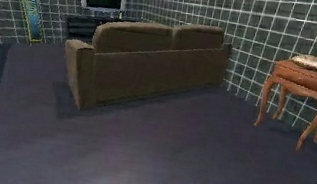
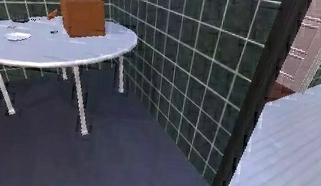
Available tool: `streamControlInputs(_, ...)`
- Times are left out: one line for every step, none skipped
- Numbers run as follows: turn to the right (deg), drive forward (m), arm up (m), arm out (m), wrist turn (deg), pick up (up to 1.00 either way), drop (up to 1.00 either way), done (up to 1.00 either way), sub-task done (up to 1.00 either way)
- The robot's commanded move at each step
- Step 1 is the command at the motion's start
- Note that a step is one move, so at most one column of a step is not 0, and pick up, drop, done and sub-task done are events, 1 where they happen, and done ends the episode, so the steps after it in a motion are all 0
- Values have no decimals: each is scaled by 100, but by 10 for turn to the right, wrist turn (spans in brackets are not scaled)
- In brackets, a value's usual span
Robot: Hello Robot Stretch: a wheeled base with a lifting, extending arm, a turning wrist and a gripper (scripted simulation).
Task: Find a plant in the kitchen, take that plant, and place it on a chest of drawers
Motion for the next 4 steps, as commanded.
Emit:
streamControlInputs(0,25,0,0,0,0,0,0,0)
streamControlInputs(-450,0,0,0,0,0,0,0,0)
streamControlInputs(-120,0,0,0,0,0,0,0,0)
streamControlInputs(0,100,0,0,0,0,0,0,0)
